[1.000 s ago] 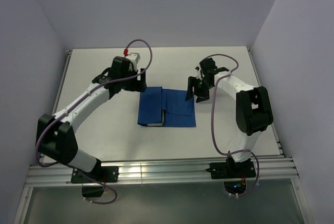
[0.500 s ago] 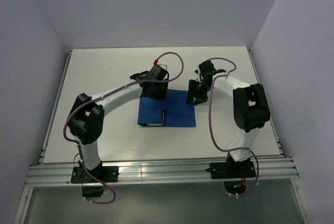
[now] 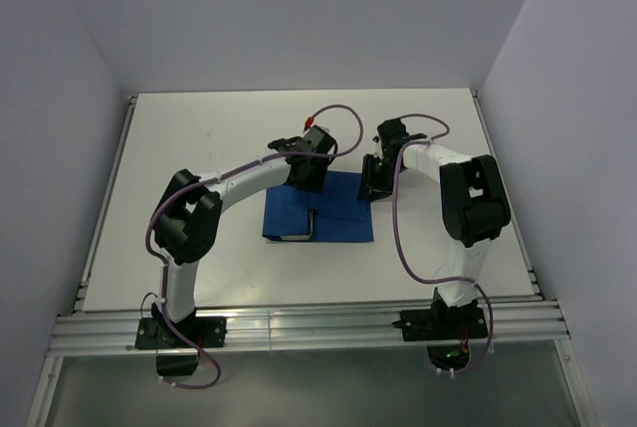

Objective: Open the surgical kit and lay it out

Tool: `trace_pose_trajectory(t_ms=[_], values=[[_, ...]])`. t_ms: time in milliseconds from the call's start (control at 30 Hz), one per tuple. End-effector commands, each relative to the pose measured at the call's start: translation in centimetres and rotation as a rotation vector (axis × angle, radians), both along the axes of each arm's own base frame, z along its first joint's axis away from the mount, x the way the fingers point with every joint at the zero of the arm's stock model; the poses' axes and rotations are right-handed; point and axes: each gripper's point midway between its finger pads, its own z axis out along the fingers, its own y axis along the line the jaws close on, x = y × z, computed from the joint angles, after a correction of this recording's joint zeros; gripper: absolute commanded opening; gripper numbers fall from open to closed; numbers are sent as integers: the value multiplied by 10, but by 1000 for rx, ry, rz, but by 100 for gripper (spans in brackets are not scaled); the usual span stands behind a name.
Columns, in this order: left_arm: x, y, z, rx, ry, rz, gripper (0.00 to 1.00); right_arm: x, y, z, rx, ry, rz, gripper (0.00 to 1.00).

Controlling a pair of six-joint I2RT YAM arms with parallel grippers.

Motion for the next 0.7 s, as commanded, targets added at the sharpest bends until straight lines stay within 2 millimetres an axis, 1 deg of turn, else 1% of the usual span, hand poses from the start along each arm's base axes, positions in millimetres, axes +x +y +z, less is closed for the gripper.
trace_pose_trajectory(t_ms=[0,33,67,200,300,333,367,433,467,533,567,633,667], values=[[11,-8,11,16,-55,34,63,4,-4,-10,-41,8,-31,44],[12,-6,8,33,-59,37,58,5,-5,-11,-50,6,-32,43],[12,-6,7,39,-60,38,56,4,-5,-11,-55,8,-30,43],[7,-1,-2,67,-42,31,51,3,-3,-14,-70,15,-22,43],[3,4,-5,76,-39,23,49,2,-3,-17,-85,23,-19,43],[3,4,-2,70,-45,22,47,3,-4,-17,-87,23,-21,42],[0,7,-5,78,-37,21,42,3,-4,-18,-91,26,-23,42],[1,8,-2,72,-50,18,35,3,-5,-18,-94,28,-25,42],[0,10,-2,76,-48,19,26,3,-5,-18,-94,27,-24,42],[0,10,1,67,-48,12,20,3,-4,-18,-93,28,-23,42],[0,10,1,65,-46,10,11,3,-5,-17,-94,26,-22,42],[2,12,5,55,-48,13,0,4,-5,-15,-94,23,-21,42],[2,12,6,51,-50,14,0,4,-5,-15,-96,21,-19,42]])
